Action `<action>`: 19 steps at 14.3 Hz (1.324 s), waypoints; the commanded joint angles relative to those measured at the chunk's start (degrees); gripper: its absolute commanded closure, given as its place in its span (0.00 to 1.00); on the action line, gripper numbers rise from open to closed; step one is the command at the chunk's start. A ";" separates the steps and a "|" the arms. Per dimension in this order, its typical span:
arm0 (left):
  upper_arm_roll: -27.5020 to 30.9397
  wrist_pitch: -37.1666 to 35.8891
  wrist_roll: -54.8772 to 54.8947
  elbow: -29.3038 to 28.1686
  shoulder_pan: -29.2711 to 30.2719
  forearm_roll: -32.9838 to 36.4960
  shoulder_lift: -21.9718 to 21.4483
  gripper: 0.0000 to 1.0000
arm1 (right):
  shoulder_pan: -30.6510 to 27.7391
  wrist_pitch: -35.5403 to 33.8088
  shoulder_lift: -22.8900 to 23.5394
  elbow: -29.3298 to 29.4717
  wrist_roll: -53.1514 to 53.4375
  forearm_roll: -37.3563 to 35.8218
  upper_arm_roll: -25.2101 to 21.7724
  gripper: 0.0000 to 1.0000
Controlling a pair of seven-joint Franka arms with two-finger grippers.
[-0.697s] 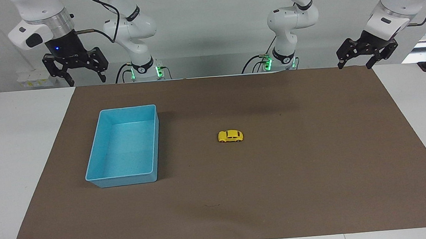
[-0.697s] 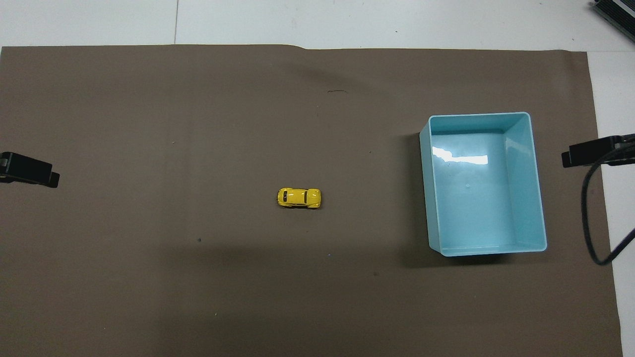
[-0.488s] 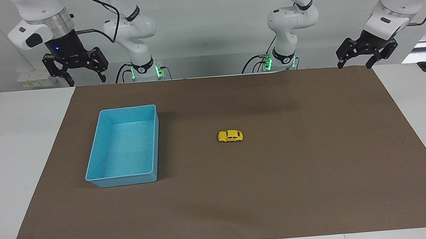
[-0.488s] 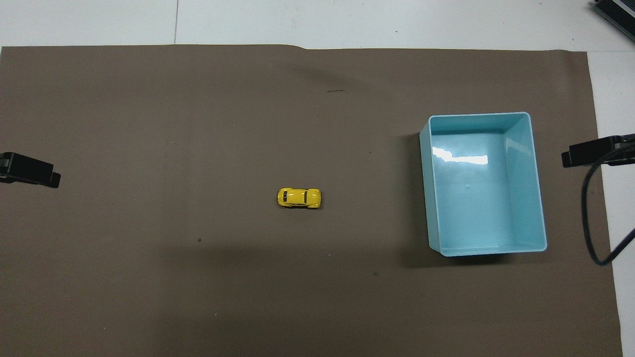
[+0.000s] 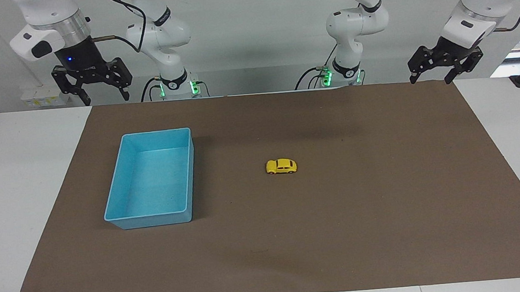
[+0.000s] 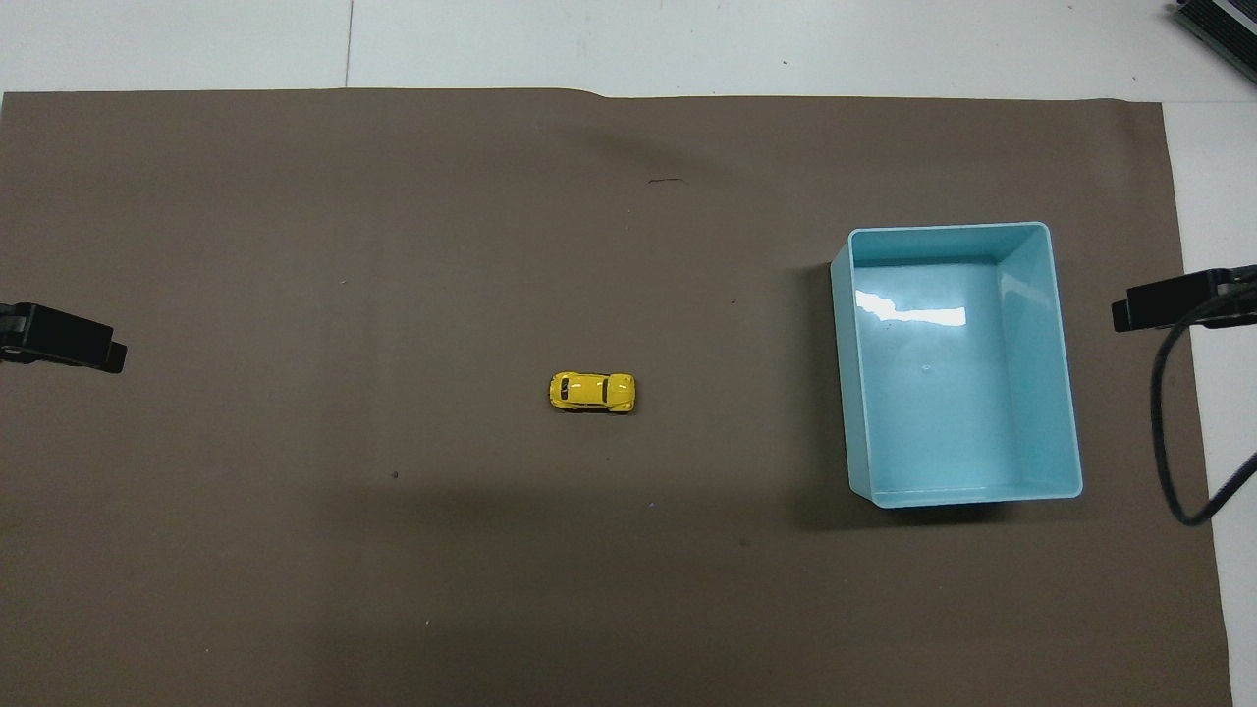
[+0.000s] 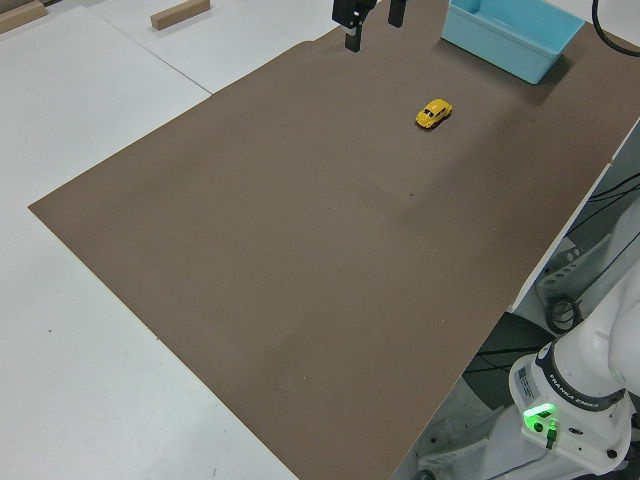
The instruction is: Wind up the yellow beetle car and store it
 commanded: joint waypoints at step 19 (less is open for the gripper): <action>-6.70 0.02 30.94 -1.75 -3.11 0.11 1.15 0.00 | -0.39 -0.69 -0.60 -0.24 0.97 -0.04 0.27 0.00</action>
